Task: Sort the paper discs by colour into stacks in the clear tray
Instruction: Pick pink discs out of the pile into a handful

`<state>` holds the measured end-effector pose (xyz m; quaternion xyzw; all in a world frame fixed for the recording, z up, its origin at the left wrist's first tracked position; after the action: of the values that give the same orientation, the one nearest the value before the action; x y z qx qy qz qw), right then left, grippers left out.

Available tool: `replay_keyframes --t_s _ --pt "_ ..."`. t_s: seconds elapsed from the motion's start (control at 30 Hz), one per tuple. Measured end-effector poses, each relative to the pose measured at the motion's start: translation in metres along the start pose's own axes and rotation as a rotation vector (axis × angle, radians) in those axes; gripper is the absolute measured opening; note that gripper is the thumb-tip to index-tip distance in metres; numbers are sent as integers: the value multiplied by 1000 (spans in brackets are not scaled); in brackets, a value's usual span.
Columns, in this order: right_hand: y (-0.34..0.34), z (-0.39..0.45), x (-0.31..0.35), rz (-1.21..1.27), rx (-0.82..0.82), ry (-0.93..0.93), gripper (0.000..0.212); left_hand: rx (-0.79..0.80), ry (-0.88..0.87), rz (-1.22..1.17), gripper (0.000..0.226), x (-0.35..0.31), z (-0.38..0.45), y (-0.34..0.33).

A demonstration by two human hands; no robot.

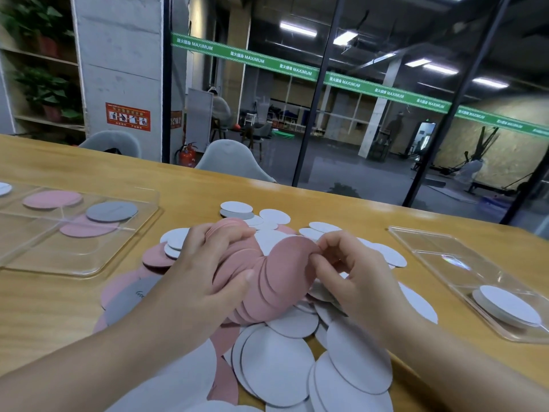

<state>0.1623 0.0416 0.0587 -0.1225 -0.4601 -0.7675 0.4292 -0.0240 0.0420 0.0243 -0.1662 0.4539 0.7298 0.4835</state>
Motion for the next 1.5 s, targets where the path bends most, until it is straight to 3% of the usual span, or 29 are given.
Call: replay_keyframes --t_s 0.17,0.43,0.5,0.57,0.6,0.63,0.67,0.73,0.77,0.8,0.87,0.97,1.1,1.23,1.33,1.5 --pt "-6 -5 -2 -5 17 -30 20 27 5 -14 43 -3 0 -1" --pt "-20 -11 15 -48 65 122 15 55 -67 12 57 -12 -2 -2" --pt "-26 -12 14 -68 143 99 33 109 -81 -6 64 -18 -8 -4" --pt "-38 -16 13 -86 259 87 64 142 -64 -17 85 -10 5 -14" --pt "-44 -17 15 -75 312 82 71 173 -66 -53 112 1 2 -13" --pt "-50 -19 16 -48 345 81 73 193 77 -124 141 24 1 -11" --pt "-53 -20 19 -21 360 80 74 165 136 -171 153 34 2 -10" --pt "-57 -23 24 -8 369 85 74 92 70 -68 139 22 7 -11" --pt "-59 -24 27 -23 381 93 74 37 9 43 120 6 8 -10" --pt "-60 -25 30 -41 401 99 74 71 -39 150 99 -10 2 -13" --pt "-60 -26 34 -71 425 110 75 120 -145 311 82 -21 -6 -18" --pt "-62 -24 33 -102 452 102 73 152 -127 453 79 -25 -7 -14" --pt "-53 -17 28 -18 485 58 61 247 -110 370 70 -21 -12 -12" --pt "-20 13 26 147 268 -11 29 292 -76 296 69 -17 -11 -11" --pt "-11 49 -1 -77 166 -140 21 276 -94 241 71 -16 -10 -10" --pt "-30 97 -58 -400 253 -288 25 245 -141 176 76 -17 -8 -11"
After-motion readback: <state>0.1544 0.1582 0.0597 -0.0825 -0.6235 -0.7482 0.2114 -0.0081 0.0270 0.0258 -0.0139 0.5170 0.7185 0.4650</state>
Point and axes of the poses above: each hand's wrist, its own z-axis towards the middle knuckle, its own y-axis out of the back of the hand, x = y × z, the point moved 8 cm from there along z, towards the middle knuckle, and after that the axes turned 2 degrees about z, right-handed, at the moved point
